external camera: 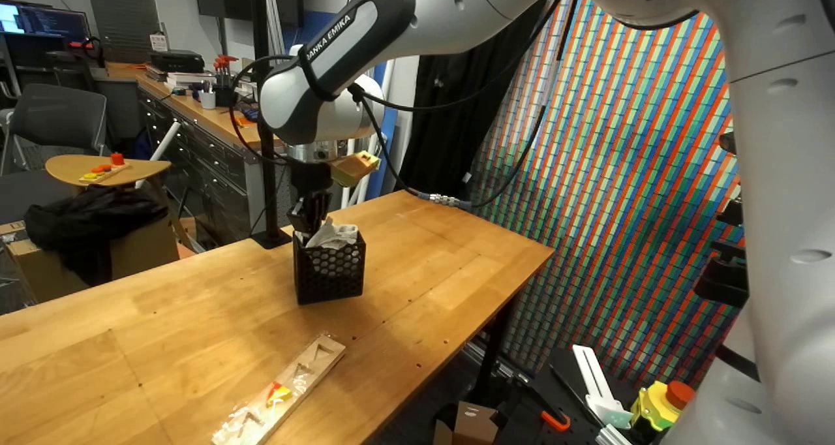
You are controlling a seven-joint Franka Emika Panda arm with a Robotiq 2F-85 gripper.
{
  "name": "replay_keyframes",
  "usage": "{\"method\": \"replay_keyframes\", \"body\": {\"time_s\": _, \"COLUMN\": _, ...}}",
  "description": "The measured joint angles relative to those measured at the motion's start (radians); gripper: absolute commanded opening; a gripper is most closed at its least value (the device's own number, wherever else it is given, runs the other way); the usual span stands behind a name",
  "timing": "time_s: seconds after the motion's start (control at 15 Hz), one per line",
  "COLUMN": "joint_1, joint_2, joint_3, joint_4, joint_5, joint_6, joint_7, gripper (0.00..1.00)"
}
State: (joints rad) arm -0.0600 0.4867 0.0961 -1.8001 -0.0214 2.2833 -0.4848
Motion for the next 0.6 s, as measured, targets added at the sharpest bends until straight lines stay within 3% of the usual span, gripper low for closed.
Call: {"method": "replay_keyframes", "body": {"time_s": 0.6, "joint_1": -0.053, "joint_2": 0.022, "joint_3": 0.045, "joint_4": -0.082, "joint_5": 0.103, "joint_6": 0.111, "joint_7": -0.105, "gripper": 0.06}}
